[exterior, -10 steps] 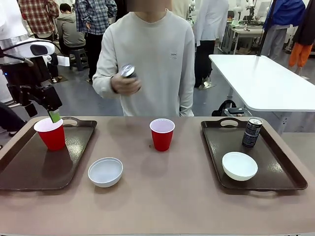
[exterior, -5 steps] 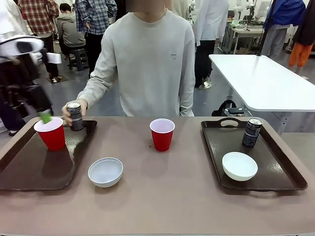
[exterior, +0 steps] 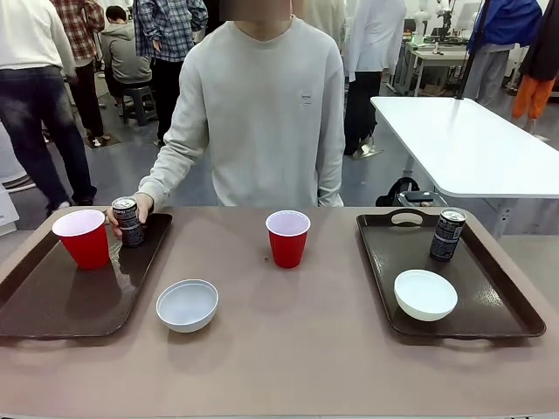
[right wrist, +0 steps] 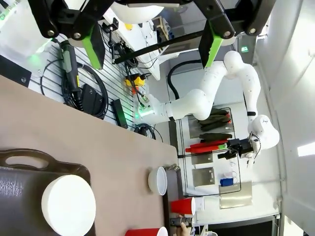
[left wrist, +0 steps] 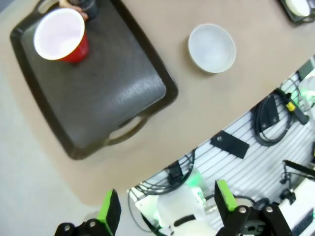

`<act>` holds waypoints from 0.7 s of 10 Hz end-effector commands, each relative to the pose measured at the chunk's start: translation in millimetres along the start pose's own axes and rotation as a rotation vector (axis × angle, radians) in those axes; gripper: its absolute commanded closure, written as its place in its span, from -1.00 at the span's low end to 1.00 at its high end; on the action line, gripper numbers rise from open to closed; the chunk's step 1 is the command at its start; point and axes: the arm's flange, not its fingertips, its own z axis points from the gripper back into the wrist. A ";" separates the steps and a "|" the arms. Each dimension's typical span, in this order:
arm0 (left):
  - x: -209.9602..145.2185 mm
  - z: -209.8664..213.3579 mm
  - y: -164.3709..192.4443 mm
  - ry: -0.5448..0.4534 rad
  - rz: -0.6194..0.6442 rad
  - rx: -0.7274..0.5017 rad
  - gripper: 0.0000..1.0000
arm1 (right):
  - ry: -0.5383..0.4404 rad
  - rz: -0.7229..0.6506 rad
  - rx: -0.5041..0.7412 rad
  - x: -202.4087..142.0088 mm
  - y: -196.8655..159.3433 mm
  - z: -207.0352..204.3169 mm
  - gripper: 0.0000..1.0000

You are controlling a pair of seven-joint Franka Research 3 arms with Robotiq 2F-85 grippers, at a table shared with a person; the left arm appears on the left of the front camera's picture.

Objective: Prepare tableware on both trays.
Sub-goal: Pick up a Picnic Bowl from the table and place it on a Handle tray.

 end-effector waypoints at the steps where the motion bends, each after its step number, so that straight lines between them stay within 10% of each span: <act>1: 30.2 -14.6 -2.3 -0.020 0.098 0.028 -1.00 | -0.005 0.009 0.014 -1.9 1.7 0.4 -1.00; 7: 117.5 -118.9 -78.6 -0.017 0.277 0.237 -1.00 | -0.005 0.009 0.014 -1.9 1.7 0.4 -1.00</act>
